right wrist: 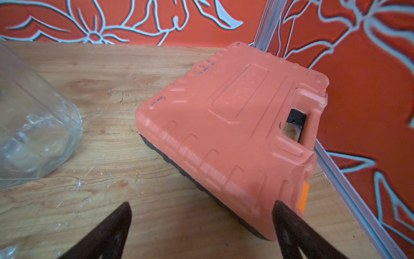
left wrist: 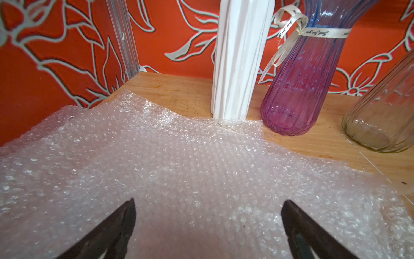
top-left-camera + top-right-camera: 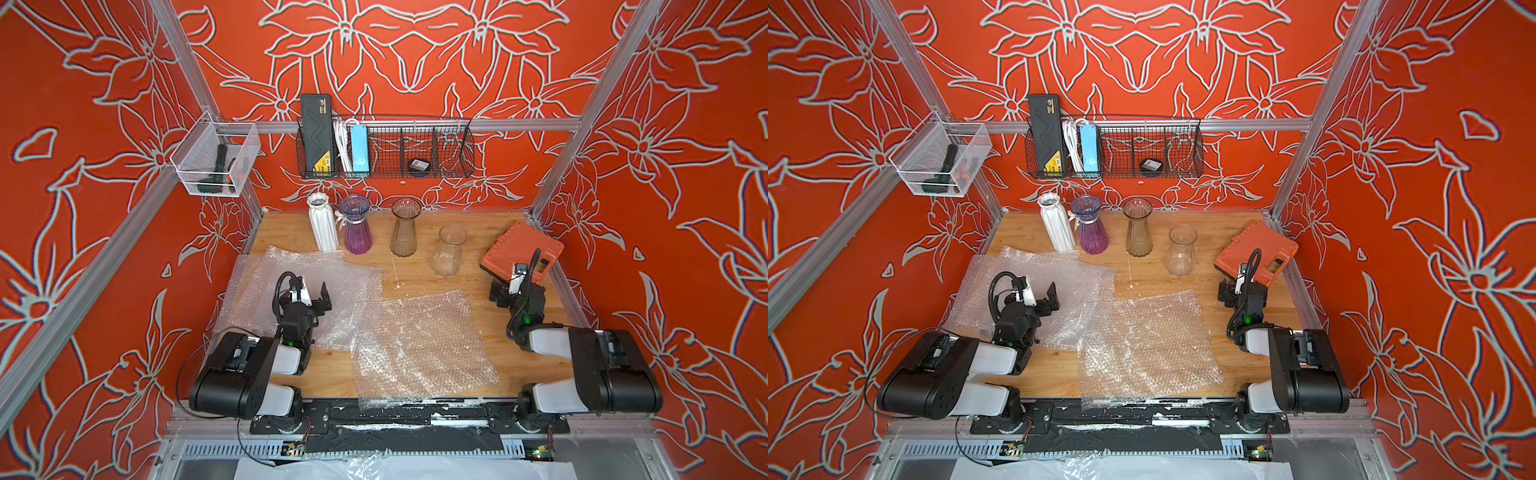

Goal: Unwrap the vase from the bubble wrap
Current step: Reset both arms

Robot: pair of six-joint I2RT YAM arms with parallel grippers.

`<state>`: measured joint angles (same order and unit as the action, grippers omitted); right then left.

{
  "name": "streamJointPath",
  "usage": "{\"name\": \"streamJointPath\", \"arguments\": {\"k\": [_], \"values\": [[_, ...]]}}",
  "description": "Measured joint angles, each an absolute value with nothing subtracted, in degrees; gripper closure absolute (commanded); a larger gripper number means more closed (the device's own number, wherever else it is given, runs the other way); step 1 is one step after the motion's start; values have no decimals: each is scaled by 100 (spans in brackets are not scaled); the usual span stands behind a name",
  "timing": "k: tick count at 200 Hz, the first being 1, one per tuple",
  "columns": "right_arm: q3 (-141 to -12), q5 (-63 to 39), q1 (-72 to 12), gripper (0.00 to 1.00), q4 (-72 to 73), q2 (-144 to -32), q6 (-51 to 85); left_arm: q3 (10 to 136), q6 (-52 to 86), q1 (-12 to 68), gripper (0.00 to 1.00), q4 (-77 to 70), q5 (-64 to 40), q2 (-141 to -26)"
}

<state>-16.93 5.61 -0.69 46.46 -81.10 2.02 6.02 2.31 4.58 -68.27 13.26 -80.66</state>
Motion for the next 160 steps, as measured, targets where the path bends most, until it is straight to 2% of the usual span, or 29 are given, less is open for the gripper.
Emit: {"name": "streamJointPath", "arguments": {"k": [81,113,160], "values": [[-1682,600,-84,2,4672,-8101,185,602,165,499,1,-6827,1382,-8068],[-1179,843,-82,2,5183,-7920,231,602,145,499,1,-6829,1385,-8068],[-1741,1017,-239,2,4812,-8068,207,602,145,499,1,-6829,1385,-8068]]}}
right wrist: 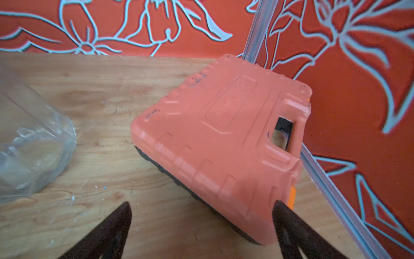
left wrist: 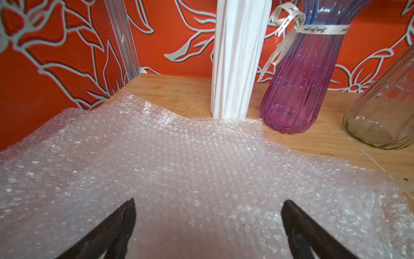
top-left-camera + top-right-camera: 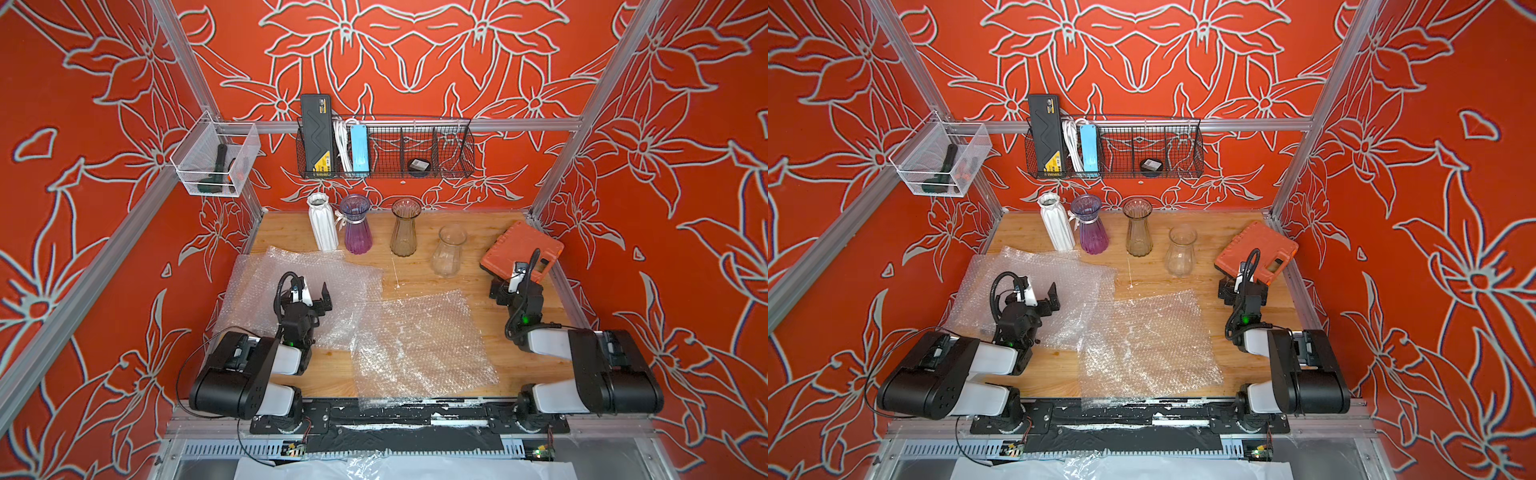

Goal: Unwrap the vase from the bubble wrap
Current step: Reset both arms

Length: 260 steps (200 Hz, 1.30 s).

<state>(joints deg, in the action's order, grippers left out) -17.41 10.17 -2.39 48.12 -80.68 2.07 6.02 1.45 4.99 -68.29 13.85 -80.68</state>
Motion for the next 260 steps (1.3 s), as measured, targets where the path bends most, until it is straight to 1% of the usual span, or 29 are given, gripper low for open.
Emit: {"name": "streamJointPath", "arguments": {"k": [260], "values": [[-1743,1052,-257,2,4587,-8071,200,600,130,526,1,-6873,1406,-8068]]}}
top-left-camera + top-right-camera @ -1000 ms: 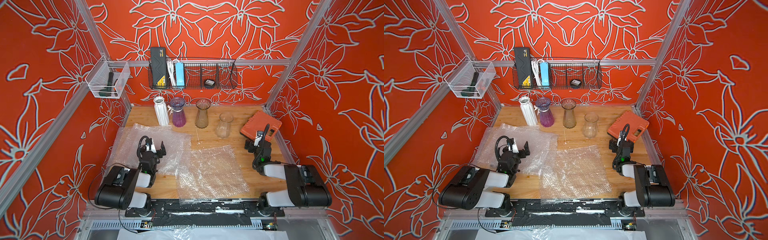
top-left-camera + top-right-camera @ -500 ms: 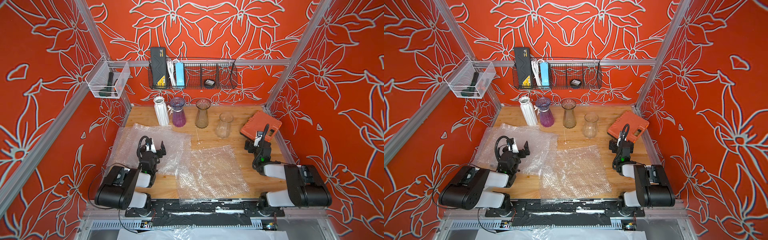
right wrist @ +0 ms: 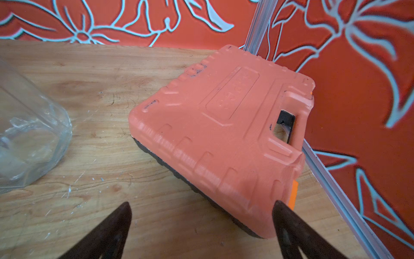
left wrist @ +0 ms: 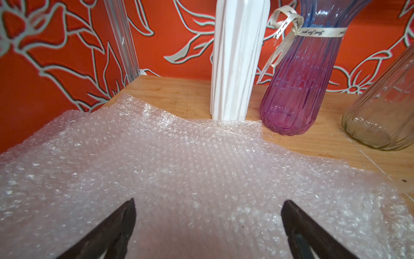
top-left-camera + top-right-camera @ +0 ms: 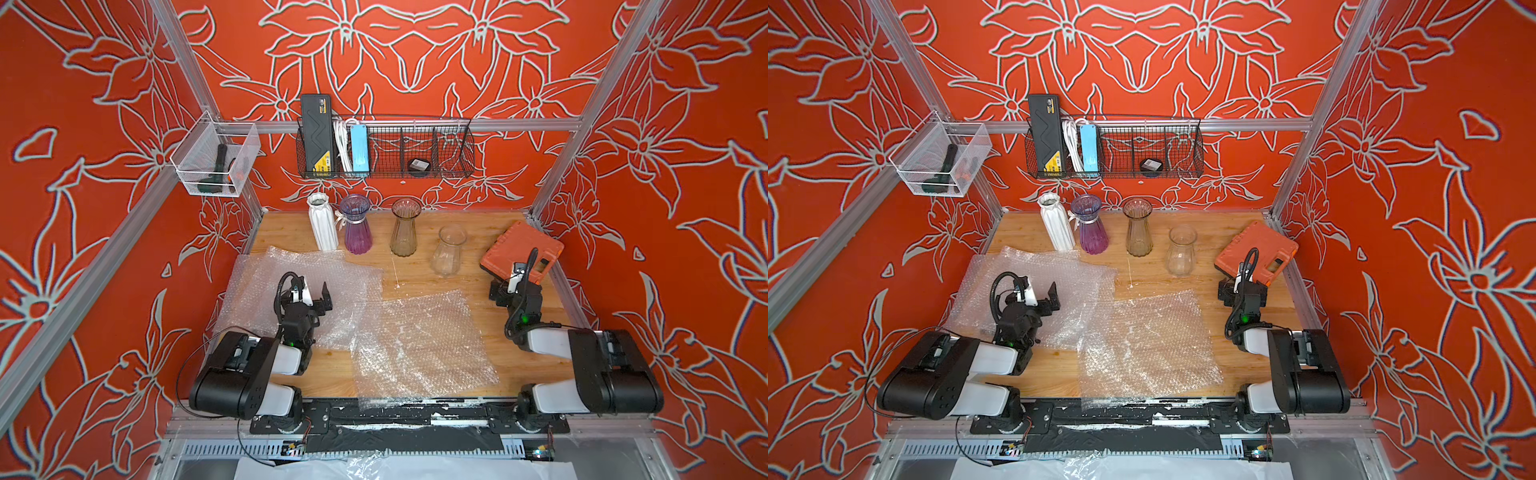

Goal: Unwrap the vase from the bubble wrap
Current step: Reset both arms

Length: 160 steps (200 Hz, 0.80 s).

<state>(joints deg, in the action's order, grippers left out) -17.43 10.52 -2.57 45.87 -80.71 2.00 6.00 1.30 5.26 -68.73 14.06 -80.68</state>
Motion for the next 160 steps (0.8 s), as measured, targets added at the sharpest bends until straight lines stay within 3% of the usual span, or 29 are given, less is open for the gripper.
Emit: {"name": "streamJointPath", "arguments": {"k": [59,95,160], "values": [[-1697,1048,-257,2,4694,-8064,196,600,130,526,1,-6875,1406,-8068],[-967,1190,-259,2,5465,-7915,204,600,130,526,1,-6875,1406,-8068],[-1754,1199,-266,2,4856,-8073,202,600,130,526,1,-6879,1406,-8068]]}}
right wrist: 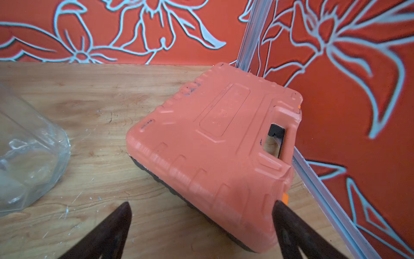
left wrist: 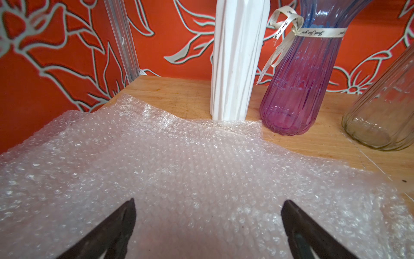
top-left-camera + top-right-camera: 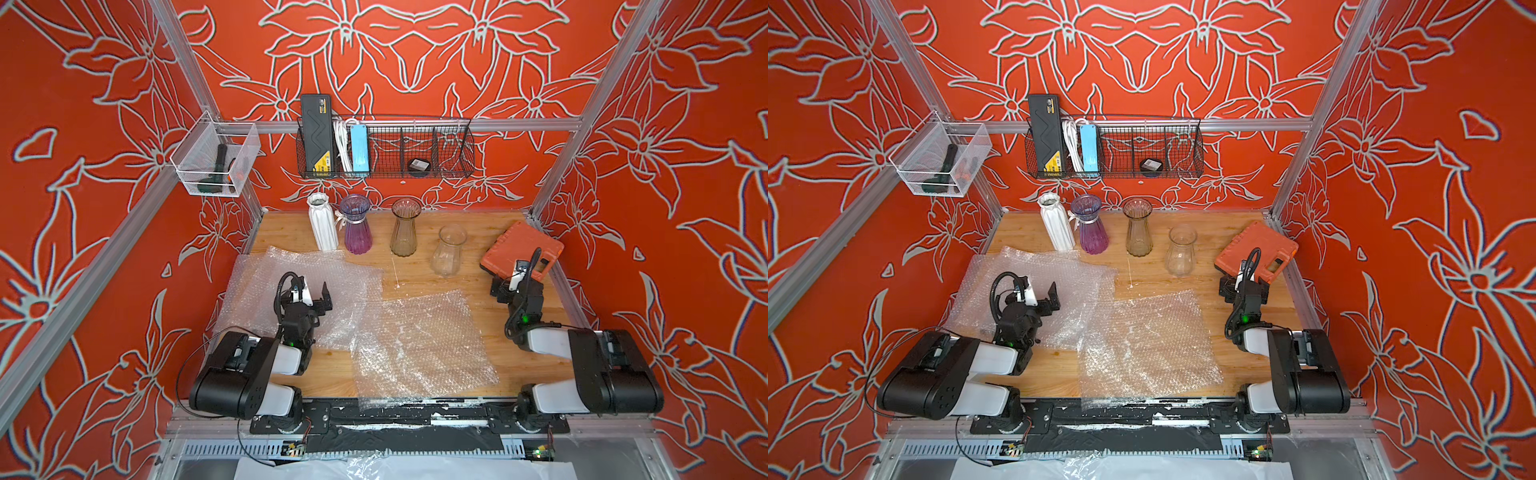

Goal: Unwrap the vase from the bubble wrap
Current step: Reset both arms

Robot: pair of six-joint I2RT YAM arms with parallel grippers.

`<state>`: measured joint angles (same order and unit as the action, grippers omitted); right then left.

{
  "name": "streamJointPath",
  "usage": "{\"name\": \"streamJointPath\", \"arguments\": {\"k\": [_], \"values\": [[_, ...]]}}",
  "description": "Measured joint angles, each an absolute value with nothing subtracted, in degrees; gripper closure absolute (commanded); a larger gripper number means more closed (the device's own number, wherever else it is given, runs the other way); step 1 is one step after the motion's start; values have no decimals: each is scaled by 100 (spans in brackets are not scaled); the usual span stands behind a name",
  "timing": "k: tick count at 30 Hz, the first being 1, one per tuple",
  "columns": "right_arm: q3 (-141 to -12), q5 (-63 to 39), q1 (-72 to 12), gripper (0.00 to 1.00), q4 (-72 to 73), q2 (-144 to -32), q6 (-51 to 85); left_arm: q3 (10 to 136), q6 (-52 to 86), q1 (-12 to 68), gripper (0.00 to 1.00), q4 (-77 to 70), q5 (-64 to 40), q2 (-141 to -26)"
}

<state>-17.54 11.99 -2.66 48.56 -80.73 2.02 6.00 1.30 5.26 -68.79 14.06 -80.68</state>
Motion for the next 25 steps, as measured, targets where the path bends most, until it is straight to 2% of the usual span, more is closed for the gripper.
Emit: {"name": "streamJointPath", "arguments": {"k": [19,25], "values": [[-1745,1212,-268,2,4709,-8073,207,600,130,526,1,-6934,1404,-8068],[-1059,1365,-270,2,5511,-7940,226,600,130,526,1,-6934,1402,-8068]]}}
